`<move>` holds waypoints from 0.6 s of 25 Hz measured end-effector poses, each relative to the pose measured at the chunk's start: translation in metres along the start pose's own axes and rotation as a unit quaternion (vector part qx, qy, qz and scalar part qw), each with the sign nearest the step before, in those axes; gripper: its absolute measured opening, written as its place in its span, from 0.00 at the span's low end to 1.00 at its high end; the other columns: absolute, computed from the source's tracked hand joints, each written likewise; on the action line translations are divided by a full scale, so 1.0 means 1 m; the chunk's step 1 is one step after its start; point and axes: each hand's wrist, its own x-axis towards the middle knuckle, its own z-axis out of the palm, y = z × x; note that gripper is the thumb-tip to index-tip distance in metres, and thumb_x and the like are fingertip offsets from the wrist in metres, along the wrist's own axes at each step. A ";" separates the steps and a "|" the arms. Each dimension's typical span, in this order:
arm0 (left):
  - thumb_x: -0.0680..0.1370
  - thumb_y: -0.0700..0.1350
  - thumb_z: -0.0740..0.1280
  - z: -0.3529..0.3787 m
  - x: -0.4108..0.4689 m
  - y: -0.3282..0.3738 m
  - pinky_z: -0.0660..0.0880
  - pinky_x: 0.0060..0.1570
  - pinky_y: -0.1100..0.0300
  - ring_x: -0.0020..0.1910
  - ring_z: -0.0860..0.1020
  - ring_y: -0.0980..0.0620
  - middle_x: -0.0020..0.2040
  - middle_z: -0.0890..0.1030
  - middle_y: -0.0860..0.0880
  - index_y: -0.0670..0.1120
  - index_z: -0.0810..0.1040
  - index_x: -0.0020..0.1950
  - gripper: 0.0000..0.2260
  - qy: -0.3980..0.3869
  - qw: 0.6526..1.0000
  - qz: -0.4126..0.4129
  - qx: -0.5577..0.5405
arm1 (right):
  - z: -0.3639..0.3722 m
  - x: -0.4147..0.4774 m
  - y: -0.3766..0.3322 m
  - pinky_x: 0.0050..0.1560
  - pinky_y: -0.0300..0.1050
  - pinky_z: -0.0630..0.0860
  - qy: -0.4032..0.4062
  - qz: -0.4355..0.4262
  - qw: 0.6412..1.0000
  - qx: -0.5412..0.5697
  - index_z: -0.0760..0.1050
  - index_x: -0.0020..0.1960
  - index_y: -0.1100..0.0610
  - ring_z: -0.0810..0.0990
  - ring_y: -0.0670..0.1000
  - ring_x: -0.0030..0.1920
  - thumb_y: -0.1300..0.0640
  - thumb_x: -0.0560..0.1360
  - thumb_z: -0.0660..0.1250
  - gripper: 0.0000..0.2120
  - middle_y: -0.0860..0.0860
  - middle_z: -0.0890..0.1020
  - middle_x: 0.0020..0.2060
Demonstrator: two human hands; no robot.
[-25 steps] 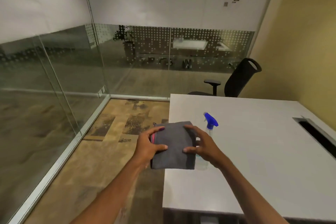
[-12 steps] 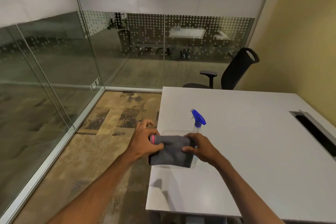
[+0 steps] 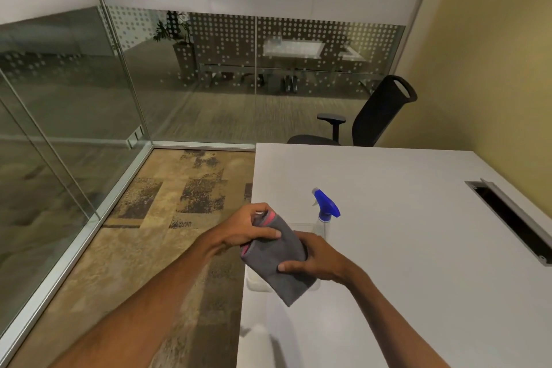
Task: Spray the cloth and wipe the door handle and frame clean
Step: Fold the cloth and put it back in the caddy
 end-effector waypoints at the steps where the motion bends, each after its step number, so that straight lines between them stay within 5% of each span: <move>1: 0.70 0.44 0.77 -0.006 0.006 -0.004 0.80 0.52 0.49 0.48 0.82 0.47 0.49 0.84 0.42 0.40 0.78 0.55 0.18 0.008 0.999 -0.037 -0.037 | 0.004 0.003 0.003 0.54 0.48 0.81 0.028 0.004 0.999 0.038 0.75 0.59 0.50 0.82 0.50 0.52 0.46 0.68 0.75 0.23 0.49 0.83 0.53; 4: 0.63 0.50 0.79 -0.018 0.017 -0.025 0.81 0.45 0.53 0.49 0.83 0.51 0.51 0.84 0.46 0.48 0.75 0.61 0.28 0.008 0.982 -0.152 -0.112 | 0.017 0.006 0.022 0.54 0.55 0.81 0.090 0.051 0.982 0.161 0.76 0.59 0.51 0.83 0.51 0.51 0.48 0.68 0.75 0.21 0.50 0.84 0.52; 7: 0.67 0.38 0.79 -0.011 0.038 -0.047 0.80 0.41 0.54 0.50 0.83 0.47 0.53 0.84 0.43 0.44 0.73 0.60 0.25 0.058 0.972 -0.182 -0.135 | 0.028 0.018 0.041 0.54 0.58 0.81 0.120 0.119 0.959 0.229 0.74 0.60 0.52 0.83 0.53 0.52 0.47 0.67 0.76 0.25 0.52 0.83 0.54; 10: 0.69 0.35 0.77 0.000 0.067 -0.062 0.80 0.40 0.54 0.48 0.81 0.46 0.53 0.82 0.40 0.42 0.73 0.57 0.21 0.178 0.955 -0.196 -0.134 | 0.029 0.036 0.052 0.54 0.53 0.81 0.165 0.184 0.945 0.213 0.66 0.62 0.52 0.81 0.53 0.52 0.46 0.68 0.74 0.28 0.54 0.79 0.57; 15: 0.70 0.33 0.75 0.015 0.106 -0.089 0.79 0.39 0.57 0.47 0.78 0.45 0.50 0.78 0.38 0.43 0.70 0.55 0.20 0.285 0.935 -0.196 -0.078 | 0.035 0.061 0.063 0.58 0.53 0.79 0.202 0.154 0.960 0.119 0.56 0.69 0.52 0.77 0.53 0.58 0.52 0.73 0.70 0.31 0.54 0.74 0.62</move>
